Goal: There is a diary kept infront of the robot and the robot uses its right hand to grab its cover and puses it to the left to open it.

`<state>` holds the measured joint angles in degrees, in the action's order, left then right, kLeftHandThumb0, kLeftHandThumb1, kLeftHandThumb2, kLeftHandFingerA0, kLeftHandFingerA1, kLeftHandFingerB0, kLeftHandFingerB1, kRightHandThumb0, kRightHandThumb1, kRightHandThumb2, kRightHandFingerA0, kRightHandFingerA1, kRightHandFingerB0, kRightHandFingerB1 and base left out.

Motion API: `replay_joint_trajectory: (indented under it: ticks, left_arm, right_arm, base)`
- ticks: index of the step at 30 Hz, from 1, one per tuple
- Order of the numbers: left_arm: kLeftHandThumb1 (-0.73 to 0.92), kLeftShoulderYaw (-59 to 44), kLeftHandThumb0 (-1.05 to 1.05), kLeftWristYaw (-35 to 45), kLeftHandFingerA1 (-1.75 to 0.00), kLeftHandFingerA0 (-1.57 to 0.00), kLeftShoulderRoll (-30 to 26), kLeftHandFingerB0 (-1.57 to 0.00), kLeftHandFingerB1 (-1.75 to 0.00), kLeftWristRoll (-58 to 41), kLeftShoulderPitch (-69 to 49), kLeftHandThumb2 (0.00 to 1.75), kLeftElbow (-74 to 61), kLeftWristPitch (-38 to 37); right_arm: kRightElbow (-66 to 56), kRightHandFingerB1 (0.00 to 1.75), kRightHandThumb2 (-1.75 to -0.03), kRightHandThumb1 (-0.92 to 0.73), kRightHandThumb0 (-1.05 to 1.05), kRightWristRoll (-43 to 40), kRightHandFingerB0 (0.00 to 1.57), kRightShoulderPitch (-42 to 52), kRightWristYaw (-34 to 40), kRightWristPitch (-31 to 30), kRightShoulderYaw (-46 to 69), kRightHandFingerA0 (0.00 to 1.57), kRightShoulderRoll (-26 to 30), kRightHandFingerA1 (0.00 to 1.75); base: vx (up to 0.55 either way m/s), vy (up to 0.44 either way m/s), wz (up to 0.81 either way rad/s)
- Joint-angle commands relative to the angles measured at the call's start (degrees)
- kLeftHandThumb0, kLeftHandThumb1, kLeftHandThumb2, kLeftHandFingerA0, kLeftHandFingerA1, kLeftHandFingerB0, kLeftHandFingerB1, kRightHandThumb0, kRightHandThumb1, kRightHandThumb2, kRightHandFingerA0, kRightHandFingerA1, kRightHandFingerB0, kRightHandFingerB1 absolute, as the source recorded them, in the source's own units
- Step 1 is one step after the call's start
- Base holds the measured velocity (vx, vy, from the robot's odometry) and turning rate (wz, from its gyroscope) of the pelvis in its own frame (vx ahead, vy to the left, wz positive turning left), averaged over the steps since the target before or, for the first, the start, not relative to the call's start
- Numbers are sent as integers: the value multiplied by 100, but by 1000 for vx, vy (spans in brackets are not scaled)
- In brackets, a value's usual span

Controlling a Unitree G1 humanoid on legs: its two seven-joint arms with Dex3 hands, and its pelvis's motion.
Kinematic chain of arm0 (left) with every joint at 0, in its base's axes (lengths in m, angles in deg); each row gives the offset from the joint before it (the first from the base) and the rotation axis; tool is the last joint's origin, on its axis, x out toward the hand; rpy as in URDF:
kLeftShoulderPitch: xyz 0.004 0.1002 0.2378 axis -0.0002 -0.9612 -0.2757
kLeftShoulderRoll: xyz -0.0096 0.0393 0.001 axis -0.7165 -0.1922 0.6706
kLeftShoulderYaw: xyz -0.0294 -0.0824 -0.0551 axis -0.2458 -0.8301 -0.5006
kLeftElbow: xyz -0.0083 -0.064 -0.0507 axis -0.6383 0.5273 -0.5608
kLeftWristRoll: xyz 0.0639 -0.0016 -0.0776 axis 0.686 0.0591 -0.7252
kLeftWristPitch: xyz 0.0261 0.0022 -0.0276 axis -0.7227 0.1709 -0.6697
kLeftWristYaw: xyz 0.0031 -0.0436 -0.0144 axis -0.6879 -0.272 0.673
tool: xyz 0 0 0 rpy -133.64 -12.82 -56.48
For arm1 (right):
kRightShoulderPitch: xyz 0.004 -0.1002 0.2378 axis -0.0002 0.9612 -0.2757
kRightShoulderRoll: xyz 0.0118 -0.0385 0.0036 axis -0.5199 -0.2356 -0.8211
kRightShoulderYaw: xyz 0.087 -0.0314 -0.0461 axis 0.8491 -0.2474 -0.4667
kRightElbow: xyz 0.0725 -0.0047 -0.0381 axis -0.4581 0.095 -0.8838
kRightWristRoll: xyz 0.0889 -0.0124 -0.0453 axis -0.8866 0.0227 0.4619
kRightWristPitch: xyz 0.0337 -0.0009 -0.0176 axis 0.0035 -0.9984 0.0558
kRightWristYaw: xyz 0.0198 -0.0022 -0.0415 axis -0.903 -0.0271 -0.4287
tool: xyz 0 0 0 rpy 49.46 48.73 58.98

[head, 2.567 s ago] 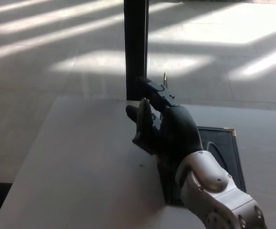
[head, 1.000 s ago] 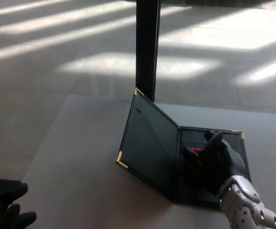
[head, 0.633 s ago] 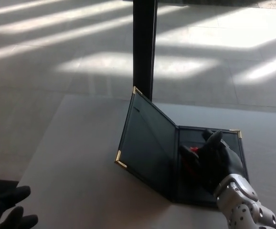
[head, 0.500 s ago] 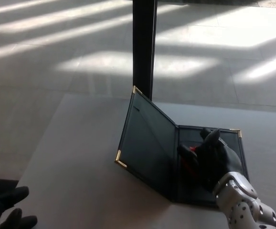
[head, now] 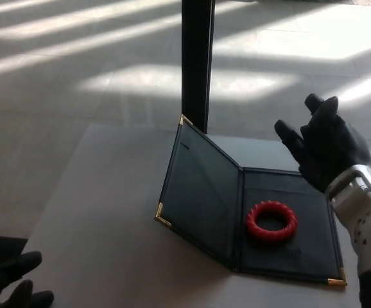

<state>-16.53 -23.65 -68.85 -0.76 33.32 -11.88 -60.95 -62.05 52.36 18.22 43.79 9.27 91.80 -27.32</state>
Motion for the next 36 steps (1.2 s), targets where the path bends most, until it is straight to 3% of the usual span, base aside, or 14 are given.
replay_joint_trajectory:
  ticks: [1,2,3,8,10,13,20,21,22,29,31,32,35,36]
  left_arm:
    - [77,-368,-68,-14,-43,-41,-73,-37,-38,-67,41,65,194,-213]
    - [76,-426,-67,-13,-42,-41,-101,-38,-38,-77,36,65,204,-221]
    - [71,-530,-70,-11,-43,-43,-175,-40,-39,-129,110,64,213,-167]
    - [77,-754,-67,86,-41,-41,-401,-39,-37,-145,257,64,287,-161]
    - [64,-839,-65,72,-56,-37,-417,-29,-50,-149,309,104,326,-177]
    - [77,-1202,-62,72,-42,-44,-582,-36,-38,-327,475,63,416,-96]
    - [61,-1839,-60,123,-58,-37,-815,-20,-49,-584,636,102,845,-76]
    - [60,-1879,-60,112,-59,-38,-825,-20,-49,-548,635,102,915,-148]
    - [62,-1942,-64,93,-58,-37,-858,-21,-49,-514,638,101,1016,-206]
    - [64,-2348,-66,-131,-58,-37,-760,-27,-51,-526,625,102,1486,-353]
    - [63,-2389,-63,-142,-59,-38,-722,-25,-51,-504,609,102,1585,-393]
    - [61,-2413,-58,-234,-59,-38,-654,-23,-51,-487,571,102,1651,-371]
    - [63,-2455,-60,-278,-59,-37,-611,-23,-51,-454,538,102,1766,-414]
    - [63,-2431,-60,-322,-60,-38,-571,-24,-51,-360,484,102,1921,-488]
  right_arm:
    - [-1803,32,-76,-92,-92,-1329,8,-20,-137,-1862,770,16,1516,37]
    - [-1943,50,-110,-46,-38,-1392,1,152,-333,-1816,860,0,1696,49]
    - [-2343,36,-75,-92,-92,-1286,20,650,-576,-1759,1132,27,2235,38]
    - [-2553,38,-75,-92,-90,-1699,21,1727,-837,-1882,2229,30,2940,41]
    - [-2499,39,-75,-91,-95,-1585,24,2097,-1065,-1671,2395,31,3091,43]
    - [-1982,40,-74,-92,-89,-1396,33,3202,-1591,-753,3376,45,3212,44]
    - [-908,41,-75,-92,-82,-701,40,4535,-1601,708,4660,51,3451,45]
    - [-804,52,-111,-77,-78,-781,38,4588,-1543,720,4823,47,3449,56]
    - [-561,42,-74,-92,-81,-734,43,4673,-1469,931,4960,55,3452,47]
    - [587,42,-72,-92,-82,-257,46,5082,-1598,2171,4826,58,3135,47]
    - [864,54,-107,-74,-82,-189,44,5135,-1717,2444,4737,51,3101,57]
    - [1092,41,-72,-92,-80,-80,45,5160,-1669,2599,4634,57,3087,47]
    - [1381,41,-73,-92,-83,44,45,5095,-1563,2754,4408,59,3118,47]
    - [1675,53,-107,-73,-79,235,46,5107,-1391,2892,4268,54,3152,56]
  base:
    - [0,0,0]
    - [0,0,0]
    - [0,0,0]
    - [0,0,0]
    - [0,0,0]
    - [0,0,0]
    - [0,0,0]
    - [0,0,0]
    - [0,0,0]
    - [0,0,0]
    - [0,0,0]
    - [0,0,0]
    - [0,0,0]
    - [0,0,0]
